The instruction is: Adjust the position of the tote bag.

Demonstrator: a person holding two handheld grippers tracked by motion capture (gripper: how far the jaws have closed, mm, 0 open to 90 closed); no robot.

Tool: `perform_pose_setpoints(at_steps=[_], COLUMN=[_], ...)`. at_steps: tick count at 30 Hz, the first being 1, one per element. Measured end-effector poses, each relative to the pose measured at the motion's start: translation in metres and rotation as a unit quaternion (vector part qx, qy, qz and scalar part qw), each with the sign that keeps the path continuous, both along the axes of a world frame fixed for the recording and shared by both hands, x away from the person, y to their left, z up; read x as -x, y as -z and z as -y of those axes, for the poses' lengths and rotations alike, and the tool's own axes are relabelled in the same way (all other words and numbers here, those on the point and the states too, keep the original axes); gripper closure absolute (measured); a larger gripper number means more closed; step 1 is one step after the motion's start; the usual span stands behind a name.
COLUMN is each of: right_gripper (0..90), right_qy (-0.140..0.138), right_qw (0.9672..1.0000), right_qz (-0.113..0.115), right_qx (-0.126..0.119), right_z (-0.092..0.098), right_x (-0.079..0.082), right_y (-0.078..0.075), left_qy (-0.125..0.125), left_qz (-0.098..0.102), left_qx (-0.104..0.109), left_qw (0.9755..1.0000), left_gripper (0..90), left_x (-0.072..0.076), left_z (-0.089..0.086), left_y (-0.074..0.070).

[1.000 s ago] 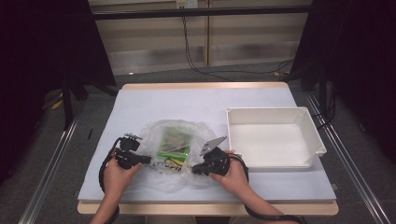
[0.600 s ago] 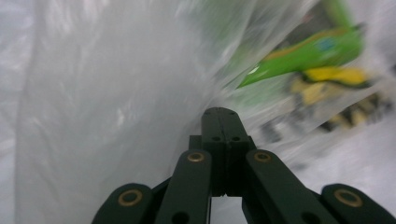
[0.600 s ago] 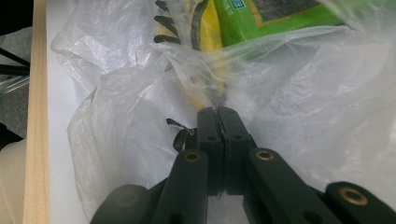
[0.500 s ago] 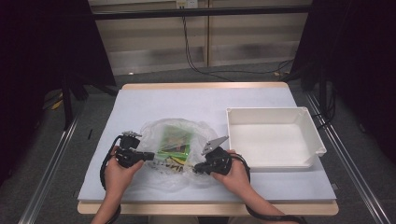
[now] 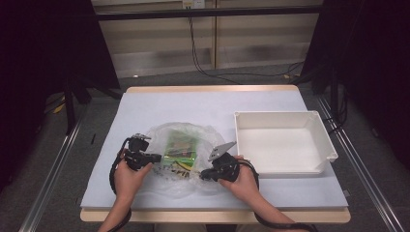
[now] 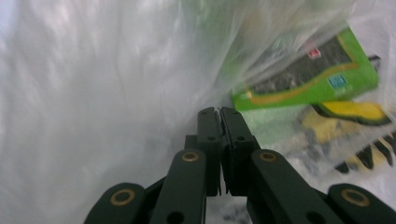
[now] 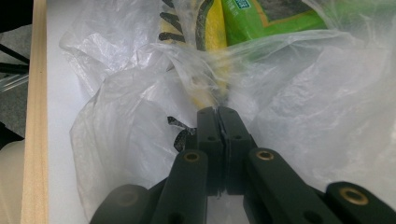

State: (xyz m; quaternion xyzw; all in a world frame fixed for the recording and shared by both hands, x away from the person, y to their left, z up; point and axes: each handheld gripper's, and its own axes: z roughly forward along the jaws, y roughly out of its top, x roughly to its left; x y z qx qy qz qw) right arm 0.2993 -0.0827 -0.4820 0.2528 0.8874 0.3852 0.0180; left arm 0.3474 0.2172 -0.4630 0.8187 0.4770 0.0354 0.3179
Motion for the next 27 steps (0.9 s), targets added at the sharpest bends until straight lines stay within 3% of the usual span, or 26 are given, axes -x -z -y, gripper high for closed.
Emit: perform_pose_setpoints(at_steps=[2, 10, 12, 17, 21, 24, 25, 27], right_gripper=[87.5, 84.1, 83.1, 75.2, 71.6, 70.1, 67.8, 67.3], right_qy=[-0.001, 0.003, 0.002, 0.008, 0.013, 0.020, 0.024, 0.028], right_qw=[1.0000, 1.0000, 1.0000, 0.9999, 0.9995, 0.9994, 0.9989, 0.9988], right_qz=[-0.001, 0.002, 0.008, 0.014, 0.030, 0.028, 0.040, 0.040], right_qx=[0.000, 0.001, -0.001, -0.001, 0.007, 0.004, 0.007, 0.000], right_z=[-0.001, -0.002, -0.001, -0.002, 0.000, 0.002, 0.003, 0.004], right_x=[0.000, -0.001, -0.002, -0.001, -0.002, -0.003, -0.003, -0.003], right_y=[0.000, -0.003, -0.005, -0.014, -0.022, -0.024, -0.028, -0.033], left_qy=[0.012, 0.020, 0.016, 0.027, 0.031, 0.035, 0.029, 0.033], left_qz=[-0.015, -0.023, -0.033, -0.042, -0.039, -0.041, -0.039, -0.040], left_qx=[-0.013, -0.023, -0.012, -0.008, -0.003, 0.000, 0.012, 0.012], left_qw=[0.9997, 0.9993, 0.9993, 0.9987, 0.9987, 0.9985, 0.9988, 0.9986], left_gripper=[89.1, 90.0, 90.0, 90.0, 90.0, 90.0, 90.0, 90.0], left_x=[0.002, 0.010, 0.012, 0.013, 0.014, 0.014, 0.014, 0.014], left_z=[-0.001, -0.005, -0.007, -0.008, -0.007, -0.007, -0.007, -0.007], left_y=[0.003, 0.001, 0.001, 0.001, 0.000, -0.001, 0.000, -0.001])
